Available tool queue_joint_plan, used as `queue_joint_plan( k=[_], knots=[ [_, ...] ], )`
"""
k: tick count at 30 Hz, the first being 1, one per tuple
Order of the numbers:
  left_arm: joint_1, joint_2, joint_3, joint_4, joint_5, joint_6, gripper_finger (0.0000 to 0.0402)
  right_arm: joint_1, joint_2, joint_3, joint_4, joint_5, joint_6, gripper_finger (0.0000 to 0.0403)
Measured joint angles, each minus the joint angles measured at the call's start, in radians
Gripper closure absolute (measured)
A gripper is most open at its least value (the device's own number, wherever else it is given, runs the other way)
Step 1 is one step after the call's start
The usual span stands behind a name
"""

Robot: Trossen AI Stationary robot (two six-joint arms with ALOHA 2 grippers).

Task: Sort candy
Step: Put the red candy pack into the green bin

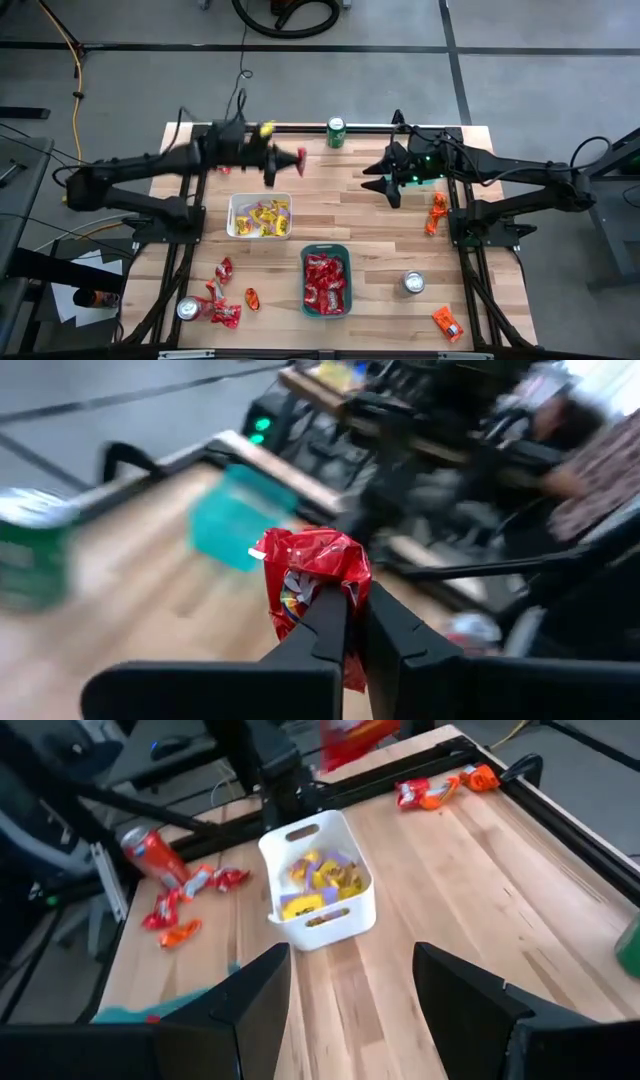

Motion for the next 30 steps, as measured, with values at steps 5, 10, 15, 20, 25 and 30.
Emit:
queue_joint_plan(
  k=[5,10,15,20,25,30],
  knots=[
    [-0.293,-0.042,-0.153,0.16,-0.234,-0.14,0.0401,0.0,-0.005,0.0,0.011,-0.037,0.005,0.0197],
    [-0.491,-0.01,-0.178,0.186,-0.321,-0.122,0.0401,0.023,-0.002,0.0,0.101,-0.097,0.128,0.0197],
    [-0.57,0.049,-0.176,0.3,-0.313,0.009,0.0401,0.101,-0.002,0.0,0.261,-0.093,0.262,0.0197],
    [-0.584,0.115,-0.176,0.394,-0.238,0.133,0.0394,0.194,-0.002,0.0,0.387,0.041,0.355,0.0197],
    [-0.588,0.2,-0.149,0.42,-0.156,0.154,0.0393,0.26,-0.002,0.0,0.396,0.176,0.364,0.0197],
    [-0.604,0.279,-0.087,0.413,-0.16,0.156,0.038,0.295,-0.002,0.0,0.395,0.244,0.363,0.0197]
  ],
)
